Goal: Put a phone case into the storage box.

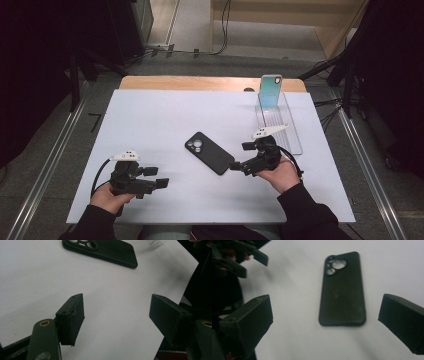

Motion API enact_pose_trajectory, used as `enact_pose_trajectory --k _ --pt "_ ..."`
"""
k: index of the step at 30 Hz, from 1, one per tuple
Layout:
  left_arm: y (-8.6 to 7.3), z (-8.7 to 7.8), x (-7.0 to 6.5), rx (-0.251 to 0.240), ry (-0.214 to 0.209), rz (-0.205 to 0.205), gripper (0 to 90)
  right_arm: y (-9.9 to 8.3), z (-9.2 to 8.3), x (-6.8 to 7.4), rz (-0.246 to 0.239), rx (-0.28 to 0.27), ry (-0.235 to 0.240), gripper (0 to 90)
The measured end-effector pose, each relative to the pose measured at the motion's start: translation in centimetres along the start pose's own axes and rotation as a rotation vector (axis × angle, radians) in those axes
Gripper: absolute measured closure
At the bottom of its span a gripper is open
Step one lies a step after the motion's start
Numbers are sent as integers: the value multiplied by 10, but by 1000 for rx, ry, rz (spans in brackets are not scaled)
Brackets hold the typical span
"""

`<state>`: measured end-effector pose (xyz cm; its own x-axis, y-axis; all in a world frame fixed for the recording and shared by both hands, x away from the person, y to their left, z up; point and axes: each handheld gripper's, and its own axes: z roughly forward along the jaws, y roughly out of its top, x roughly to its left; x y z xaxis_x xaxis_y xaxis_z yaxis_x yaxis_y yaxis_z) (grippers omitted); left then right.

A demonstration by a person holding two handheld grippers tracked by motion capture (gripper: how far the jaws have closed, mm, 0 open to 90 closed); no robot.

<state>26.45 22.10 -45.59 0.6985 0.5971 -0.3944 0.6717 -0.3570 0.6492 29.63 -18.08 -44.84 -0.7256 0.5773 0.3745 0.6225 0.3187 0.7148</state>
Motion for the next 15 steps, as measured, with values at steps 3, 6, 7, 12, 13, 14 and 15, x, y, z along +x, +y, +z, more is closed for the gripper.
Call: enact_pose_trajectory --k 3,6,7,12,13,14,15 --pt "0 1 0 5 0 2 285 6 3 -1 11 -14 -8 0" --pt "0 1 -1 4 -1 3 285 12 9 -2 33 -21 -35 0" --pt "0 1 -1 3 -1 3 285 13 11 -2 31 -28 -35 0" --pt "0 1 0 6 2 -1 285 23 23 -1 22 -34 -73 0" --pt "0 1 0 10 1 -2 285 24 26 -1 17 -26 -73 0" --pt "0 1 0 10 3 -1 284 25 29 -1 12 -19 -79 16" --pt "0 1 0 10 3 0 285 26 32 0 8 -14 -95 46"
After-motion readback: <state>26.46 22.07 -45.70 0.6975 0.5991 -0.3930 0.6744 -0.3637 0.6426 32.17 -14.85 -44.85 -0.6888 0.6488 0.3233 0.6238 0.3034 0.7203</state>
